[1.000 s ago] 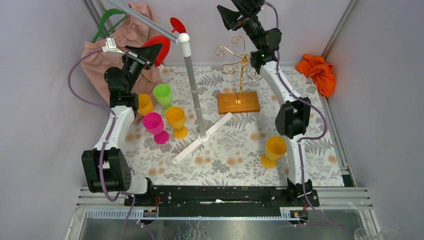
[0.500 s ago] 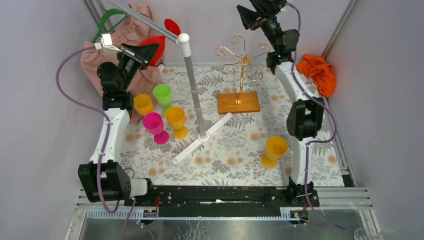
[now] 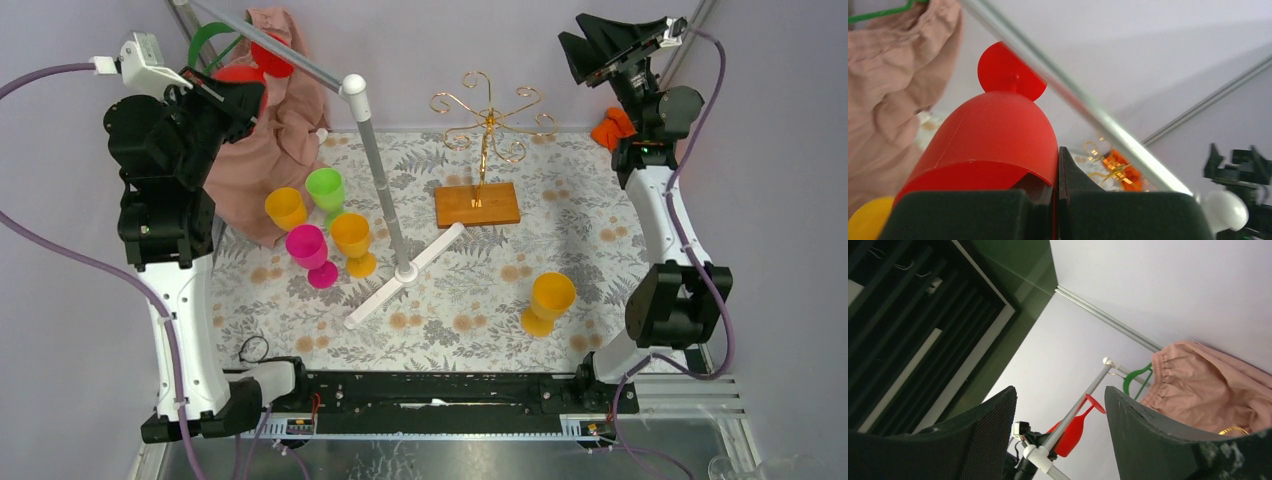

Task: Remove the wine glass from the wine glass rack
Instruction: Place the wine glass at the center of the board.

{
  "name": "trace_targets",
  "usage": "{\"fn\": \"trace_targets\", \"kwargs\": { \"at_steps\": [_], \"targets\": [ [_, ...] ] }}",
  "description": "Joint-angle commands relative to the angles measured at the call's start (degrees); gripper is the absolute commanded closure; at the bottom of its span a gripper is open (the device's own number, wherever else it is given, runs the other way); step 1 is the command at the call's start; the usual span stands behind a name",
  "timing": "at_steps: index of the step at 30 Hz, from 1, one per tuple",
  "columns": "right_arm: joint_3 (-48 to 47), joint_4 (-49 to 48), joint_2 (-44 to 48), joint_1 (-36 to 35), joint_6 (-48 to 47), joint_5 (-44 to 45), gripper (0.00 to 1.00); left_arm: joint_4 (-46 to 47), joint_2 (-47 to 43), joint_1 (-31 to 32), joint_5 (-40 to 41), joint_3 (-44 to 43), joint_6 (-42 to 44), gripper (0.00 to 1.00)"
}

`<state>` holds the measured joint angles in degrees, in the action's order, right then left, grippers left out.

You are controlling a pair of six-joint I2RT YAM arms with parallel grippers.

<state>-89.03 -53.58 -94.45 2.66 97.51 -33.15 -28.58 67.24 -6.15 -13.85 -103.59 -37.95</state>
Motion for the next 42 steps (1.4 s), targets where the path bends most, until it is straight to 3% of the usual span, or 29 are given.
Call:
{"fn": "trace_targets", "kwargs": {
  "at_steps": [1,5,12,17,23,30,35,42],
  "targets": [
    [4.83,4.49,6.52,1.3,-6.4,-4.07,0.28,-21.93,1.03,-0.48,5.25,-4.99,8.07,1.0],
    [8.02,10.3,10.91,2.44,-11.49,-5.3,0.27,-31.54,0.65,-0.44,11.5,-8.73,11.37,1.0],
    [13.52,7.68,12.83,3.23,-10.2,-8.11,0.27,-43.56,-1.84,-0.35,16.29,-10.01,12.9,1.0],
    [15.76,9.67,13.51,3.54,-12.61,-10.38,0.27,-47.34,-5.85,-0.04,21.9,-0.56,9.72,1.0],
    [10.99,31.18,15.56,3.76,-30.1,-11.7,0.25,-48.01,-7.83,-0.05,20.42,14.66,7.58,1.0],
    [6.27,53.9,18.93,4.02,-50.33,-5.63,0.21,-46.72,-5.56,-0.16,17.33,23.27,7.04,1.0],
    [7.92,59.08,21.73,4.37,-57.07,-1.1,0.18,-42.95,-1.72,-0.11,16.7,28.0,6.97,1.0],
    [10.43,59.38,21.81,4.88,-58.47,-0.53,0.18,-39.19,6.07,-0.3,18.87,30.73,8.23,1.0]
  ]
}}
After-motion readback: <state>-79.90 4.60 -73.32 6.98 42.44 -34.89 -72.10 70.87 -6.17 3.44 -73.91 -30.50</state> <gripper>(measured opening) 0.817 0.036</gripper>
